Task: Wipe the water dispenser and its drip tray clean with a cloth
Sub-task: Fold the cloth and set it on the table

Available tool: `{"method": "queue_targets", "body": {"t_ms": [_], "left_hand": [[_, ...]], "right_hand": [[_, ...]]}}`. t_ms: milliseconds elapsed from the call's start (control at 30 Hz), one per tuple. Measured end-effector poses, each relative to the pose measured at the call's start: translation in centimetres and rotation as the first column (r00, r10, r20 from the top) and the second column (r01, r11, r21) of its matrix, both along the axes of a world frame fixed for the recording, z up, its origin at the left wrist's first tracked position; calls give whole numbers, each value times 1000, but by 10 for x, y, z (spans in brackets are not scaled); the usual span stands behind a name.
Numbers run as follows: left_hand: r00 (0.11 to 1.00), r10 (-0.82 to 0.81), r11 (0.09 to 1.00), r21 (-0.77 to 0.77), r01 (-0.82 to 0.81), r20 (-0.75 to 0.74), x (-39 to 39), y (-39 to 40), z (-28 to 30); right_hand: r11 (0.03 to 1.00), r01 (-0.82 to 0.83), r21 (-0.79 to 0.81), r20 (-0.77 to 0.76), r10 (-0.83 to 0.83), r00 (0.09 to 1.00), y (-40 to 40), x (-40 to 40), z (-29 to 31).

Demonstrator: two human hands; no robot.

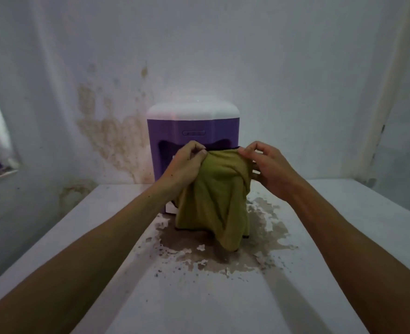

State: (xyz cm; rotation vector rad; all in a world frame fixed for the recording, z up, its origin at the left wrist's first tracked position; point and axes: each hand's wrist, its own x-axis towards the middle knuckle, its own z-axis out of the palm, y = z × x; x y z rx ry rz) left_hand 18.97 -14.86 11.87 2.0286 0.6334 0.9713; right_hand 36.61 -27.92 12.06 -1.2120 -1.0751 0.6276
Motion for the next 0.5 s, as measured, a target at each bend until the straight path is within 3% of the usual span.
{"method": "queue_targets", "body": {"t_ms": [100,200,267,333,500], "left_hand": [[994,-85,993,74,90,-63,-11,-2,23],[949,-103,978,141,150,-297,-22,3,44],[835,-66,962,186,198,-547,-28,11,53],[710,-60,965,141,220,-701,-33,23,55],[623,-73,982,51,180,-779,-46,52,45]], "right_hand": [[998,-17,58,-21,18,1000,-8,5,22],[998,-7,56,29,6,1000,-13,12,37],[999,27,29,120,-31,992,-14,14,42],[995,96,7,243,-95,965,-13,18,43],[979,177,-96,521,-102,848,-14,28,40]]}}
